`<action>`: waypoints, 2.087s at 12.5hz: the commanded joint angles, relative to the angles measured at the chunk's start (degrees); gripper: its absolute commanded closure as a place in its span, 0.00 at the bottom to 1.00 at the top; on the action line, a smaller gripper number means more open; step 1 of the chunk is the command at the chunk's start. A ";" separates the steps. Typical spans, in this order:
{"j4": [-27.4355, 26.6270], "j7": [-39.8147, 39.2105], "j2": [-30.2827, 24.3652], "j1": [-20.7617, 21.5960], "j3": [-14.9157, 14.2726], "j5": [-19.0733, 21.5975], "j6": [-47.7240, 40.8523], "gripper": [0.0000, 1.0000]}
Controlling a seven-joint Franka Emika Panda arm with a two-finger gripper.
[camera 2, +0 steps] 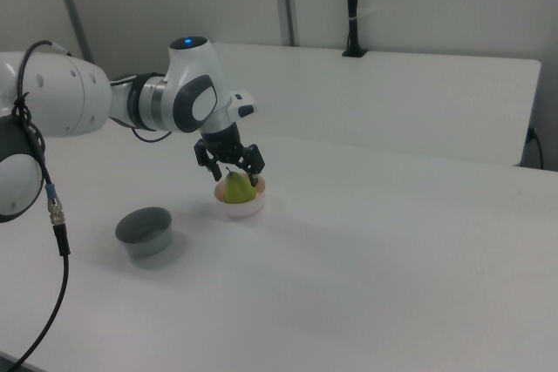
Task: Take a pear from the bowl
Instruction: 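Lower the open gripper around the pear and close on it, then lift the pear out of the pink bowl and carry it aside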
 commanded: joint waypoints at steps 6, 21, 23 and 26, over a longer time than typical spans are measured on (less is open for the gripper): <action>0.49 1.13 2.36 1.09 -0.05 -3.33 2.20 0.10; 0.49 1.13 1.05 1.00 -0.05 -4.92 1.23 0.72; 0.66 1.22 -1.58 1.00 0.30 -4.48 -2.52 0.73; 1.27 1.13 -6.24 1.00 0.57 -1.86 -6.94 0.72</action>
